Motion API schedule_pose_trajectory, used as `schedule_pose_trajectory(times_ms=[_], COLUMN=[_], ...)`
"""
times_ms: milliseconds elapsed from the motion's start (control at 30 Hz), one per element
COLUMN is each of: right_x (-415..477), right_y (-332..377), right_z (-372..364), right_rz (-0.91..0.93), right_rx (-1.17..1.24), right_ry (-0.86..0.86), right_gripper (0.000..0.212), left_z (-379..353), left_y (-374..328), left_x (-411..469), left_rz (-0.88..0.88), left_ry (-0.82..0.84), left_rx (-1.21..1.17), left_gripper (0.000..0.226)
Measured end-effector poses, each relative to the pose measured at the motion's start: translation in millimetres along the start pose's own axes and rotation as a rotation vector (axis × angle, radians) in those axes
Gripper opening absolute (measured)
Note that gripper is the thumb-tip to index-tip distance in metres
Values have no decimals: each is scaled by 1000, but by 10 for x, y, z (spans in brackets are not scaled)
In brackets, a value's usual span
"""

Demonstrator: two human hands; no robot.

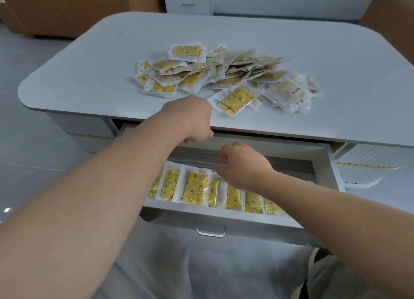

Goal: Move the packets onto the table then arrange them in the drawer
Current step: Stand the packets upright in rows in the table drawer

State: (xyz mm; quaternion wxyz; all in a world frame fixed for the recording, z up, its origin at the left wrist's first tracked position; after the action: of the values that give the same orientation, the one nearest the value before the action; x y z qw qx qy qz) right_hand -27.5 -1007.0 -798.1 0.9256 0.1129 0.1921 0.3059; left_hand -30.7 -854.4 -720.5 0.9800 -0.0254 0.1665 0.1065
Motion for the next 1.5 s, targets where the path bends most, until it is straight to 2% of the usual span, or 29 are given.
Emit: schedule_pose_trajectory(times_ms=[100,200,333,433,600,767,900,1000,1133,1200,1300,1367,1500], right_x=[-190,-270,-273,-200,21,178,153,106,-18,-67,-107,-152,-259], right_y=[-327,-660,-891,-948,-1101,-1177,-1104,-1015,-905,-871,-856,-859,-896], right_z=[353,617,886,1026,975,901,853,796,732,688,674,739,885], right_rz=[-30,-75,-122,-130,-107,-116,-101,-86,-17,26,86,111,66], right_rx=[9,-22,79,57,-196,-225,-334,-376,-416,-456,-430,-352,-100], right_ry=[-89,-184,-403,-518,-445,-319,-380,-361,-360,-345,-365,-373,-349], right_gripper=[29,29,16,23,65,77,71,69,74,66,40,29,32], left_z=[36,31,-18,-61,-157,-246,-199,-180,-212,-215,-217,-203,-163], left_y=[-206,-365,-534,-600,-634,-625,-619,-622,-575,-554,-535,-523,-492], left_x=[9,22,91,139,223,269,267,267,263,254,232,222,199], left_rz=[-51,-94,-148,-178,-142,-145,-155,-134,-125,-128,-112,-78,7], left_ry=[-197,-322,-432,-451,-302,-238,-347,-361,-376,-361,-325,-309,-260], left_rx=[-52,-146,-212,-192,-58,-33,-37,-42,-206,-242,-287,-302,-372], left_gripper=[29,27,28,40,65,71,61,49,25,14,3,8,18])
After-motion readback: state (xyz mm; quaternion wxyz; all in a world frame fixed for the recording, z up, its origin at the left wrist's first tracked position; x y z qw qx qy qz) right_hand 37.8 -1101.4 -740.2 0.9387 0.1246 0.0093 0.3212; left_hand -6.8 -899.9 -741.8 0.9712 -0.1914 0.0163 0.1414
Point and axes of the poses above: each hand's wrist, its own x-axis towards the middle knuckle, its own z-axis out of the back of the hand, y = z × x, the point moved 2 cm from there along x, towards the middle knuckle, and after that the axes turned 2 degrees about y, right-handed, at the moved point
